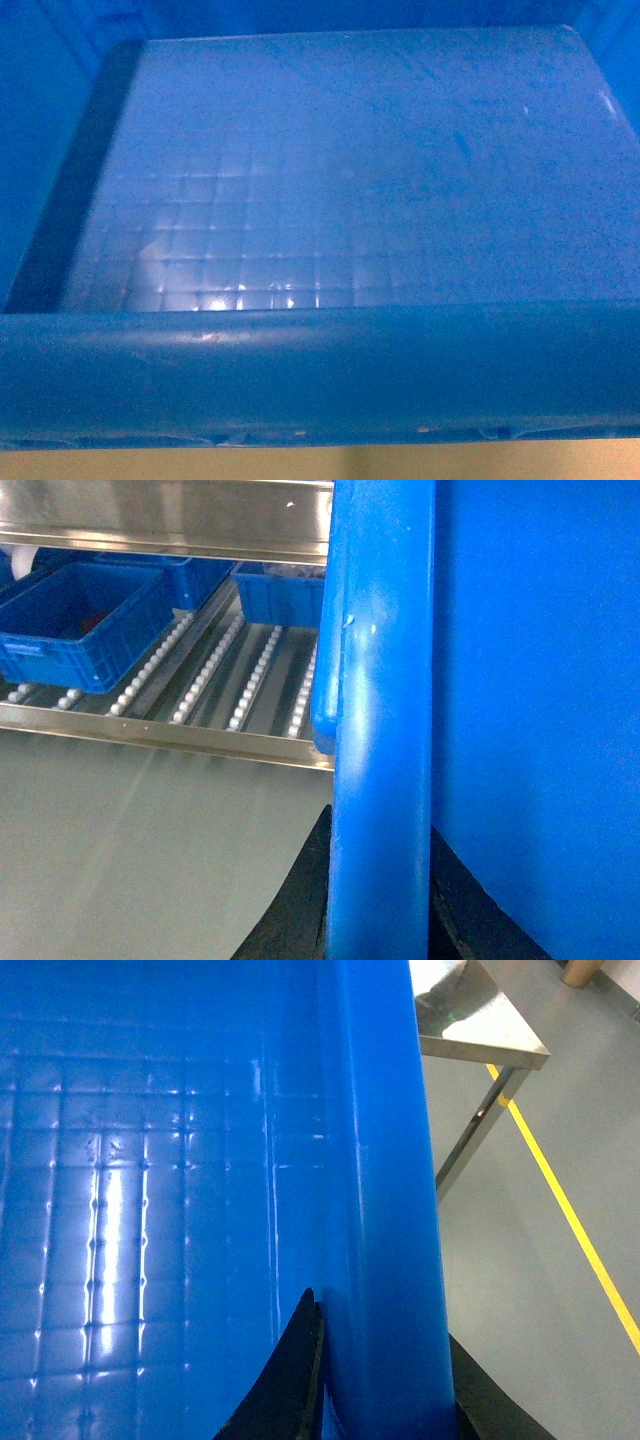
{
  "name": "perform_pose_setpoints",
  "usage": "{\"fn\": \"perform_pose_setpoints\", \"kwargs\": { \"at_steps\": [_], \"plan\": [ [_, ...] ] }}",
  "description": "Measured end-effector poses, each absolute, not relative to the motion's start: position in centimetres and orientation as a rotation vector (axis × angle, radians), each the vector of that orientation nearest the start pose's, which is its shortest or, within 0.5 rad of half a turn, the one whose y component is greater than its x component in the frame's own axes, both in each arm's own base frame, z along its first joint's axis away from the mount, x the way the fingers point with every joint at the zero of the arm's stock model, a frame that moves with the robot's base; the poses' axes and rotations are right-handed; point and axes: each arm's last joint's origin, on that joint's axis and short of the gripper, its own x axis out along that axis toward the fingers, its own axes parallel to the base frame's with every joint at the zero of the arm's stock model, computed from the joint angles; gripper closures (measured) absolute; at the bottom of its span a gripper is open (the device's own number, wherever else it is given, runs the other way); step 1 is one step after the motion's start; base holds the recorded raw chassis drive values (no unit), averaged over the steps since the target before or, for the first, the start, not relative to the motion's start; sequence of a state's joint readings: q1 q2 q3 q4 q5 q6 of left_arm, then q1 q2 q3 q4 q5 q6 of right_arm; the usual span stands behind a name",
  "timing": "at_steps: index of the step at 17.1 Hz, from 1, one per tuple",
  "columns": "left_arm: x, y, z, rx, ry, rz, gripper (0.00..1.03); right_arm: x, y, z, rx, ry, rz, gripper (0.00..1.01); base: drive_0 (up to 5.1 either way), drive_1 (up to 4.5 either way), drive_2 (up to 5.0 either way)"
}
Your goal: Place box next to blue box on left shelf
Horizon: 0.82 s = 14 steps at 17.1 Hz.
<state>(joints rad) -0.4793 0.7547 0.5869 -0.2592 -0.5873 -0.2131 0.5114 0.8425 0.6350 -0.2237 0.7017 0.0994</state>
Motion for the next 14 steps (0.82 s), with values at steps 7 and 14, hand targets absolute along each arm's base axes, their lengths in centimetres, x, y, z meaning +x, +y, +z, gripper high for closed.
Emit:
{"fn": "perform_pose_setpoints", "kwargs": {
  "at_steps": [7, 14],
  "plan": [
    [15.19, -6.08, 26.44, 0.008, 0.356, 0.145, 0.92, 16.43, 7.08, 27.10, -0.150, 0.347, -0.204, 0.85, -4.9, 3.27, 1.5],
    [15.17, -6.05, 26.47, 0.009, 0.353, 0.147, 0.92, 16.40, 7.17, 27.10, -0.148, 0.345, -0.201, 0.85, -2.1, 1.29, 0.8]
  ]
}}
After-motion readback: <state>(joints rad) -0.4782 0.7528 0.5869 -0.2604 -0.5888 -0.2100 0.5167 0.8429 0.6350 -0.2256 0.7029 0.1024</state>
